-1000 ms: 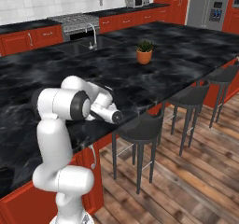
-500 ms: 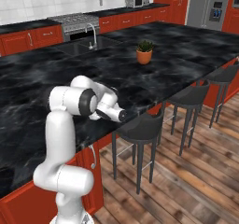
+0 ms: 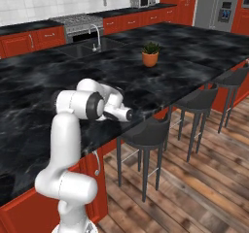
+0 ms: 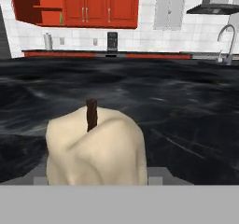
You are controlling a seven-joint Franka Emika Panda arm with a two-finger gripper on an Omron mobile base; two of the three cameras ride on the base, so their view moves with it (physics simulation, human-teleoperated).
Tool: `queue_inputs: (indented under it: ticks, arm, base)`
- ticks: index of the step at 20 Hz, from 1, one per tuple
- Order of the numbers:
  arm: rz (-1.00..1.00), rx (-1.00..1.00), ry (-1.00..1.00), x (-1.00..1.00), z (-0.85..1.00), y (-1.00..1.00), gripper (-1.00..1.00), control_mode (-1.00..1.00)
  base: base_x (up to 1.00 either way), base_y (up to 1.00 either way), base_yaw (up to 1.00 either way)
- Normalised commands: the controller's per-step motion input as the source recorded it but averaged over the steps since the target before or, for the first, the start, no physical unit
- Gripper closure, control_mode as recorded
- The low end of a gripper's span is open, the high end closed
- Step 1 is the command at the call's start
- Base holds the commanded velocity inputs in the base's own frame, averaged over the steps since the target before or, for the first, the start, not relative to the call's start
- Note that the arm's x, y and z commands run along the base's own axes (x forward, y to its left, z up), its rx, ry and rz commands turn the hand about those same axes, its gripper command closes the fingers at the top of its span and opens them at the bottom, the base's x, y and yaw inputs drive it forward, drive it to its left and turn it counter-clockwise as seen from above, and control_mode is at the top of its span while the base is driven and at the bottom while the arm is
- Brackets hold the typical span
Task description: Get the candle and the beer from the cabinet and move them to the dining counter.
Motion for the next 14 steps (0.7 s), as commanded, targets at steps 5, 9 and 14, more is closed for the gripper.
queue_inputs:
  ticks: [5, 9, 14]
  arm:
    - [0.06, 0.0, -0.01, 0.13, -0.44, 0.0, -1.0, -1.0]
    - [0.02, 0.03, -0.11, -0.11, -0.52, -0.03, -1.0, -1.0]
    - [0.0, 0.03, -0.08, -0.05, -0.14, -0.02, -1.0, -1.0]
  base:
    - [0.0, 0.0, 0.0]
    - [0.0, 0.0, 0.0]
    - [0.0, 0.0, 0.0]
